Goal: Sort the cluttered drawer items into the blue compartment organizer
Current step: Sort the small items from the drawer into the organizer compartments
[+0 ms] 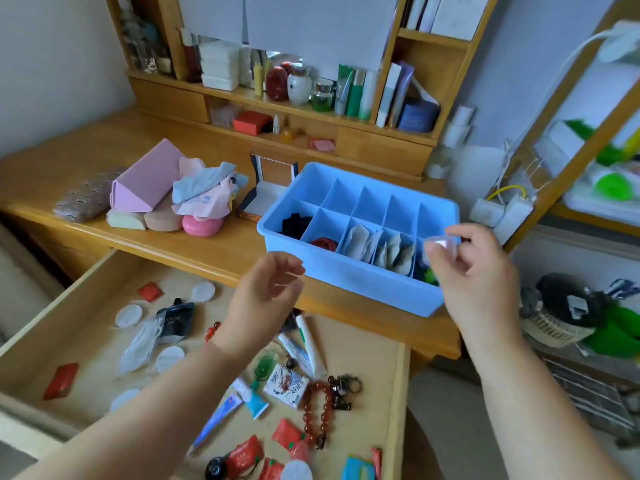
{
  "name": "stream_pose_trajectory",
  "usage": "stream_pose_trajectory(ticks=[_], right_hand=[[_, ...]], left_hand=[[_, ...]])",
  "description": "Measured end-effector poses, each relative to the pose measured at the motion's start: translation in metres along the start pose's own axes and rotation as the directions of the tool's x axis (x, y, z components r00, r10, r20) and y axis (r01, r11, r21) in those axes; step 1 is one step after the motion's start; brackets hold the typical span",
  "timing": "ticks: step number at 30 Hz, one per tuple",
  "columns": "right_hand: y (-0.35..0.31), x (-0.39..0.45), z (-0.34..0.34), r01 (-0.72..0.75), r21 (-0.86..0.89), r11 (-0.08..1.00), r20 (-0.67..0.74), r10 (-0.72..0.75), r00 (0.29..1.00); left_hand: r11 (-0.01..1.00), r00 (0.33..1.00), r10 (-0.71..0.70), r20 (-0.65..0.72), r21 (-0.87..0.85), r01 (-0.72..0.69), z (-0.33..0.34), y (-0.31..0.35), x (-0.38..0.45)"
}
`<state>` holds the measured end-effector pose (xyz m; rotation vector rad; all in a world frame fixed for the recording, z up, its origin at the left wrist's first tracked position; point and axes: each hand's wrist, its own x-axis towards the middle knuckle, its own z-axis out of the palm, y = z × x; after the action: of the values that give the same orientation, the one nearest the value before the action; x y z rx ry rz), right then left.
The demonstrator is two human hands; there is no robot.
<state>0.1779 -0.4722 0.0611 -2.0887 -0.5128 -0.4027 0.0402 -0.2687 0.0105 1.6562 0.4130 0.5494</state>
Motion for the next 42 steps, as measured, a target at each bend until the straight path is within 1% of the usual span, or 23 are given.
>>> stream_pose_trajectory(ticks=[2,5,6,8,10,11,13,15,16,18,20,22,23,24,27,29,30,31,33,35,36,38,42], right_hand=[[0.014,0.026,-0.001,-0.003,-0.235,0.972,-0.047,-0.008,0.999],[0.035,0.029,0.012,0.089,-0.580,0.809,0.186,0.025,0.982],[0.041,0.025,0.013,0.120,-0.549,0.827,0.208,-0.004,0.978],[0.044,0.011,0.009,0.097,-0.291,0.952,0.069,-0.081,0.994],[0.040,-0.011,0.007,0.127,-0.116,0.985,-0.109,-0.139,0.984],[0.035,-0.024,0.008,0.129,-0.043,0.991,-0.086,-0.132,0.987],[0.024,-0.044,0.018,0.050,0.116,0.992,0.165,-0.069,0.984],[0.013,-0.054,0.032,-0.112,0.135,0.984,0.486,0.033,0.873],[0.010,-0.056,0.039,-0.227,0.144,0.963,0.584,0.103,0.805],[0.005,-0.056,0.052,-0.550,0.256,0.795,0.670,0.264,0.694],[0.001,-0.051,0.060,-0.775,0.410,0.481,0.697,0.384,0.606],[-0.003,-0.043,0.062,-0.834,0.519,0.187,0.678,0.504,0.535],[-0.004,-0.040,0.063,-0.819,0.563,0.109,0.636,0.576,0.514],[-0.003,-0.040,0.063,-0.793,0.602,0.091,0.566,0.652,0.504],[0.007,-0.040,0.054,-0.699,0.673,0.242,0.281,0.790,0.545],[0.017,-0.034,0.038,-0.674,0.663,0.327,0.220,0.775,0.592],[0.020,-0.029,0.028,-0.682,0.647,0.340,0.244,0.755,0.608],[0.025,-0.023,0.019,-0.696,0.625,0.354,0.271,0.738,0.618],[0.033,-0.006,0.002,-0.726,0.556,0.405,0.298,0.718,0.629],[0.040,0.013,-0.009,-0.751,0.463,0.470,0.329,0.696,0.638],[0.043,0.021,-0.012,-0.760,0.423,0.494,0.355,0.681,0.640],[0.050,0.034,-0.015,-0.781,0.354,0.514,0.415,0.662,0.624],[0.060,0.052,-0.010,-0.824,0.260,0.503,0.518,0.648,0.559]], left_hand=[[0.991,0.989,0.074,-0.127,0.124,-0.058,-0.010,0.004,0.017],[0.937,0.954,0.182,-0.237,0.335,-0.095,-0.029,0.003,0.045],[0.908,0.944,0.204,-0.259,0.411,-0.083,-0.036,0.000,0.055],[0.847,0.940,0.182,-0.289,0.532,0.000,-0.047,-0.006,0.077],[0.803,0.959,0.072,-0.275,0.586,0.108,-0.051,-0.013,0.096],[0.806,0.970,0.014,-0.245,0.577,0.134,-0.050,-0.013,0.103],[0.839,0.979,-0.098,-0.177,0.515,0.177,-0.044,-0.010,0.114],[0.861,0.969,-0.175,-0.173,0.451,0.236,-0.038,-0.002,0.122],[0.878,0.960,-0.208,-0.185,0.398,0.267,-0.036,0.001,0.123],[0.897,0.927,-0.323,-0.188,0.251,0.364,-0.032,0.008,0.119],[0.887,0.894,-0.433,-0.118,0.122,0.445,-0.027,0.014,0.105],[0.872,0.873,-0.488,0.010,0.051,0.487,-0.019,0.020,0.083],[0.864,0.861,-0.504,0.074,0.028,0.503,-0.014,0.022,0.070],[0.856,0.848,-0.513,0.137,0.001,0.517,-0.008,0.023,0.056],[0.867,0.788,-0.446,0.424,-0.013,0.498,0.012,0.025,0.015],[0.899,0.705,-0.395,0.588,0.093,0.427,0.017,0.022,0.000],[0.910,0.702,-0.396,0.591,0.153,0.385,0.015,0.021,0.000],[0.911,0.748,-0.409,0.522,0.193,0.363,0.011,0.020,0.005],[0.894,0.873,-0.442,0.205,0.182,0.409,-0.002,0.013,0.023],[0.887,0.887,-0.458,-0.060,0.039,0.460,-0.015,0.008,0.042],[0.880,0.875,-0.474,-0.097,-0.039,0.473,-0.018,0.006,0.049],[0.852,0.858,-0.512,-0.036,-0.149,0.503,-0.015,0.004,0.060],[0.843,0.847,-0.519,0.116,-0.094,0.529,0.001,0.008,0.076]])
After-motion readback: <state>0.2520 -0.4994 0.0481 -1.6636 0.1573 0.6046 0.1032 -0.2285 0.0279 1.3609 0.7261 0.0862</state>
